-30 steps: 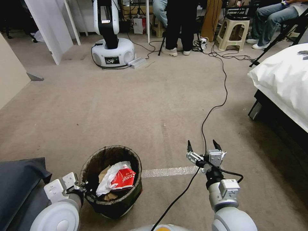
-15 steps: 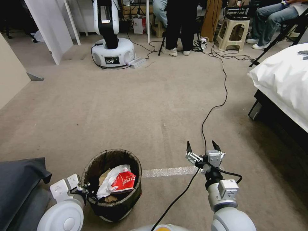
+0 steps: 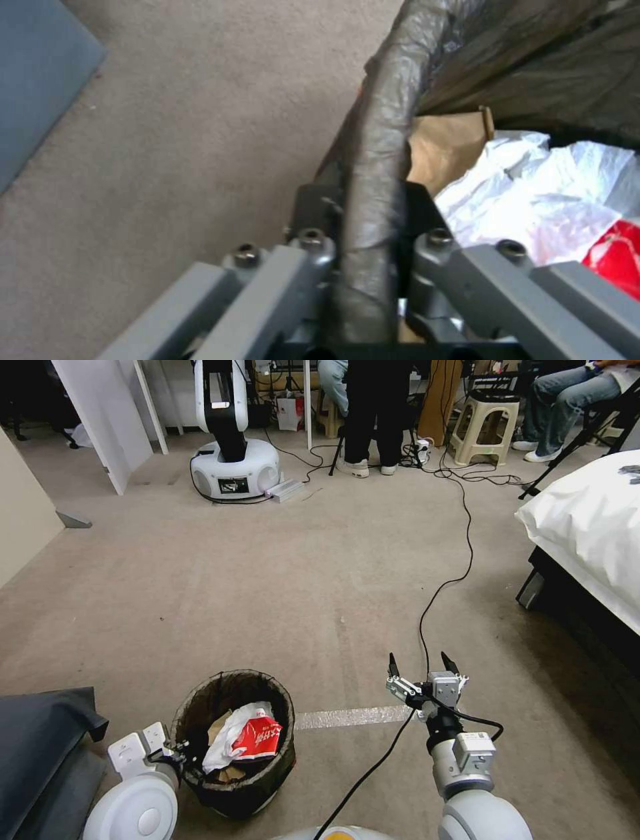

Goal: Pick up the trash bin, then pick up the garbage from the floor and place it into the trash bin.

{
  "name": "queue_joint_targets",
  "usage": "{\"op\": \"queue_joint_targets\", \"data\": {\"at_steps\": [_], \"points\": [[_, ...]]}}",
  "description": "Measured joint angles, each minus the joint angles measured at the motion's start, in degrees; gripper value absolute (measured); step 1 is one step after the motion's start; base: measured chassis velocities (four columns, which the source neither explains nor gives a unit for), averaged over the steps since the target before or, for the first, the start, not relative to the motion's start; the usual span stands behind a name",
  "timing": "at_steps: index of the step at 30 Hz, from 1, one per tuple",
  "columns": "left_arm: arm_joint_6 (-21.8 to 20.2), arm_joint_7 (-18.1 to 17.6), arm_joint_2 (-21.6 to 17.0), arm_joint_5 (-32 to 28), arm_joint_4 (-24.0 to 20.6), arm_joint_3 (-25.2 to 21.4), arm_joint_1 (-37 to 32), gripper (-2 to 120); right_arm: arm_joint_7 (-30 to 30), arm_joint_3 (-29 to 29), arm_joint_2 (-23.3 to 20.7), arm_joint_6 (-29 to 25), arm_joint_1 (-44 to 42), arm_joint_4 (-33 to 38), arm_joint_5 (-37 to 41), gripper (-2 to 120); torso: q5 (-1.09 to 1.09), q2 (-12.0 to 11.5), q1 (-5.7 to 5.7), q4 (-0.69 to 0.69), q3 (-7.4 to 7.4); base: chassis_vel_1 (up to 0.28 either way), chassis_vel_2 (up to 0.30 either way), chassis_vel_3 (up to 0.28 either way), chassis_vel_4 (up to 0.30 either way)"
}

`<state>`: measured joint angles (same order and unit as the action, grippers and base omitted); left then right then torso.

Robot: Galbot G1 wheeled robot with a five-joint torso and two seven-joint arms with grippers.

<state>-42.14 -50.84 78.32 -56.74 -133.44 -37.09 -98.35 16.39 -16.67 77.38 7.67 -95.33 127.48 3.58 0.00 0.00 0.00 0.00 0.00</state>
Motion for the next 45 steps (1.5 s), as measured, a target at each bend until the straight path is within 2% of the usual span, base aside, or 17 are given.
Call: {"op": "queue_joint_targets", "data": {"at_steps": [2,4,6,7,9,16,17,20,21,23,34,45], "points": [[0.0,0.02,0.0,0.11,0.23,0.06,0.05,20,0.0,0.01,0.0,0.0,-0.01,-0.03,0.0,100,0.0,0.0,0.0,0.0,0.0,0.0,0.0,0.0,0.0],[0.0,0.05,0.0,0.23,0.7,0.12,0.22,31,0.01,0.06,0.02,0.0,-0.01,-0.16,0.0,100,0.0,0.0,0.0,0.0,0.0,0.0,0.0,0.0,0.0],[0.0,0.07,-0.01,0.32,0.93,0.2,0.34,35,0.02,0.11,0.02,0.0,0.0,-0.19,-0.01,100,0.0,0.0,0.0,0.0,0.0,0.0,0.0,0.0,0.0],[0.0,0.08,-0.01,0.45,1.13,0.3,0.43,42,0.02,0.14,0.02,0.0,0.02,-0.22,-0.01,100,0.0,0.0,0.0,0.0,0.0,0.0,0.0,0.0,0.0],[0.0,0.08,-0.02,0.5,1.26,0.41,0.5,44,0.02,0.17,0.03,0.01,0.04,-0.24,-0.01,100,0.0,0.0,0.0,0.0,0.0,0.0,0.0,0.0,0.0],[0.03,0.13,0.24,0.98,2.57,0.92,1.06,75,0.11,0.2,0.11,0.09,0.16,-0.31,0.02,100,0.02,0.0,0.0,0.01,0.0,0.0,0.0,0.0,0.0],[0.03,0.13,0.24,0.98,2.57,0.92,1.06,75,0.11,0.2,0.11,0.09,0.16,-0.31,0.02,100,0.02,0.0,0.0,0.01,0.0,0.0,0.0,0.0,0.0],[0.04,0.16,0.29,1.08,3.04,0.9,1.26,90,0.14,0.14,0.13,0.11,0.16,-0.31,0.05,100,0.0,0.0,0.0,0.01,0.0,0.0,0.0,0.0,0.0],[0.04,0.16,0.29,1.08,3.04,0.9,1.26,90,0.14,0.14,0.13,0.11,0.16,-0.31,0.05,100,0.0,0.0,0.0,0.01,0.0,0.0,0.0,0.0,0.0],[0.04,0.2,0.33,0.89,3.08,1.06,1.38,98,0.15,0.12,0.18,0.12,0.22,-0.31,0.07,100,-0.03,0.0,0.0,0.0,0.0,0.0,0.0,0.0,0.0],[0.02,0.24,0.72,0.56,2.58,1.29,1.54,100,0.15,-0.04,0.23,0.35,0.54,-0.34,0.21,100,0.0,0.0,0.0,0.0,0.0,0.0,0.0,0.0,0.0],[0.0,0.24,0.49,1.47,-3.54,-1.56,-0.3,100,0.15,0.25,0.25,0.56,0.5,0.32,0.23,100,0.0,0.0,0.0,0.0,0.0,0.0,0.0,0.0,0.0]]}}
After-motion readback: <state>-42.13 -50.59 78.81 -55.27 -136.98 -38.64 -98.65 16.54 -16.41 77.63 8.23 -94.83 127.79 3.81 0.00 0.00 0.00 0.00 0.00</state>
